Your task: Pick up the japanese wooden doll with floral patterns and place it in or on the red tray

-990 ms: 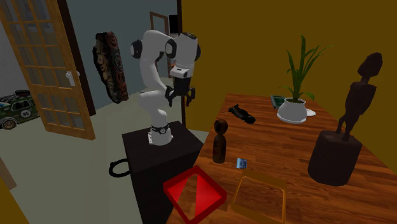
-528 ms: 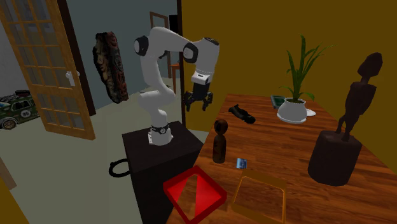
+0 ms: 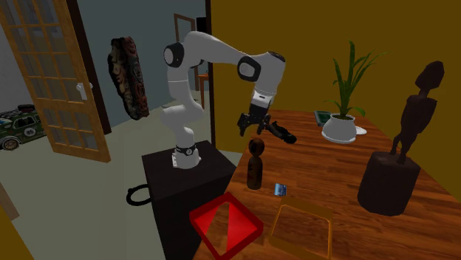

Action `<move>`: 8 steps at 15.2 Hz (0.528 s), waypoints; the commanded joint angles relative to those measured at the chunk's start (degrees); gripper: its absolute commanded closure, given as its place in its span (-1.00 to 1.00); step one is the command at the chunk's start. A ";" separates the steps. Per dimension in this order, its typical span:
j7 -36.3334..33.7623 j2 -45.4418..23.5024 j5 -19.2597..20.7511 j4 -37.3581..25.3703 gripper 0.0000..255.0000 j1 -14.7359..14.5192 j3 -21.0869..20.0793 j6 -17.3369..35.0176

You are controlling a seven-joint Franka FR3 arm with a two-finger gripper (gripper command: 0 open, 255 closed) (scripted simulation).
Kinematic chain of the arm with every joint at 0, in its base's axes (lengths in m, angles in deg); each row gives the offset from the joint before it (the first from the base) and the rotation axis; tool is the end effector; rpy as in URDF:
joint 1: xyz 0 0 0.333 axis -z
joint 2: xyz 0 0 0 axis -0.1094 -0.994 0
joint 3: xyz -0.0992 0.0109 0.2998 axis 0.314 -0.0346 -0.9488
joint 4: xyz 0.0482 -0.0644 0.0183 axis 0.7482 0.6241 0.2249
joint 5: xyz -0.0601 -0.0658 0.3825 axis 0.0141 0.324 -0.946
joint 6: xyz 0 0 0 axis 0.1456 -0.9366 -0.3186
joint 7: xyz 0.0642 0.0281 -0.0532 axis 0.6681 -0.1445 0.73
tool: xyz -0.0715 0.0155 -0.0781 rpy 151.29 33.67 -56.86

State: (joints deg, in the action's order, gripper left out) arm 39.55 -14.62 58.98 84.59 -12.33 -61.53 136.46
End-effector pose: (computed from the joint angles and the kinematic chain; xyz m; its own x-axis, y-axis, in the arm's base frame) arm 0.4733 0.1916 0.4876 0.9764 -0.0441 -0.2114 -0.0114 -0.9881 0.1536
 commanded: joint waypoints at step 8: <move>-2.24 -4.91 0.45 0.31 -1.00 -1.03 -1.19 4.07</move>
State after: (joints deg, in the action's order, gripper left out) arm 37.36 -19.64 59.47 84.10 -13.34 -62.70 139.82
